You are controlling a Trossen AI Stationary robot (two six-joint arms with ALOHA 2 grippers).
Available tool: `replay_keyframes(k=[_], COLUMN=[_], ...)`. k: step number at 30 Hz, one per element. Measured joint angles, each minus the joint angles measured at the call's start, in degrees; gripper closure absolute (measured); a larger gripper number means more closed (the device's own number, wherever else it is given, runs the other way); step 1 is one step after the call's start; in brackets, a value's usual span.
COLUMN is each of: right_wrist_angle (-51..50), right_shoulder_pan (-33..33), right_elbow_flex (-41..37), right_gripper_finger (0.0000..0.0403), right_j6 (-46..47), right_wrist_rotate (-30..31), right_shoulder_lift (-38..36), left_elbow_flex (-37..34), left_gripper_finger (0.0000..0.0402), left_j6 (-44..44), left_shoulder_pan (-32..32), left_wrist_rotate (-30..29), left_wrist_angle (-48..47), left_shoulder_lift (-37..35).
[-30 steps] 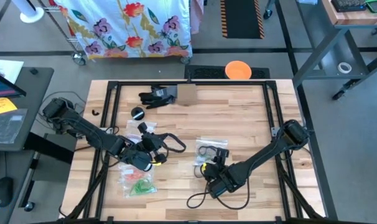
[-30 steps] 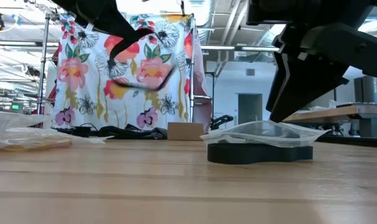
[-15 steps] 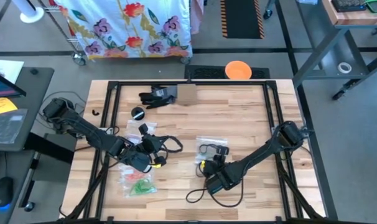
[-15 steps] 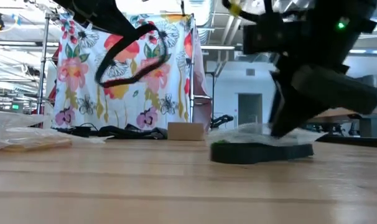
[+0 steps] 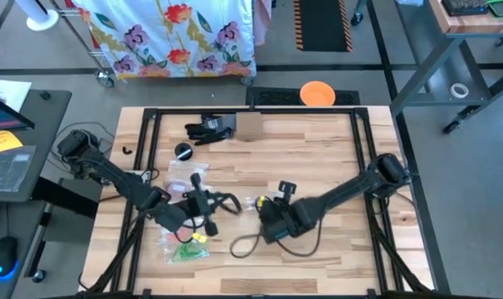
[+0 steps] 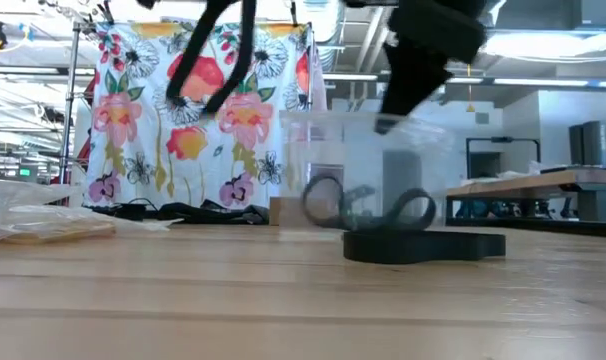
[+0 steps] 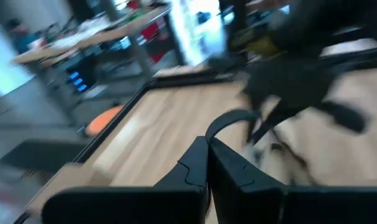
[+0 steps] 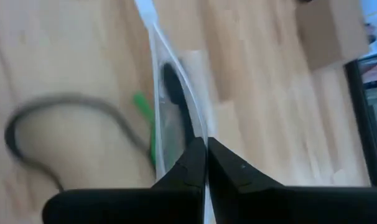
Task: Sort rubber bands
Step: Put the black rubber band into the transparent zip bag
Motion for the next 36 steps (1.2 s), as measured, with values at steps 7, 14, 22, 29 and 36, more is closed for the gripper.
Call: replay_keyframes(k=[7, 14, 22, 29, 36], right_wrist_angle=[12.0, 20.0, 24.8, 26.2, 27.0], right_shoulder_pan=[-5.3, -7.7, -11.1, -13.2, -13.8], right_elbow_flex=[2.4, 3.5, 6.0, 6.1, 6.1], right_gripper_finger=[0.0402, 0.0402, 0.0403, 0.0403, 0.0403], right_j6=[-3.8, -5.4, -6.0, -7.1, -7.1], right_wrist_rotate=[-16.8, -21.9, -21.8, -21.9, -20.5], right_shoulder_lift=[0.0, 0.0, 0.0, 0.0, 0.0], left_elbow_flex=[-5.2, -11.8, -12.3, -12.0, -11.3], left_gripper_finger=[0.0401, 0.0401, 0.0401, 0.0401, 0.0401], left_j6=[9.6, 8.1, 6.2, 5.3, 3.0], left_shoulder_pan=[-0.5, 3.0, 3.9, 5.4, 6.2], left_wrist_rotate=[10.0, 14.8, 18.6, 19.9, 20.5], left_wrist_angle=[19.0, 31.4, 33.8, 36.7, 35.0], left_shoulder_lift=[0.1, 0.0, 1.7, 5.7, 7.0])
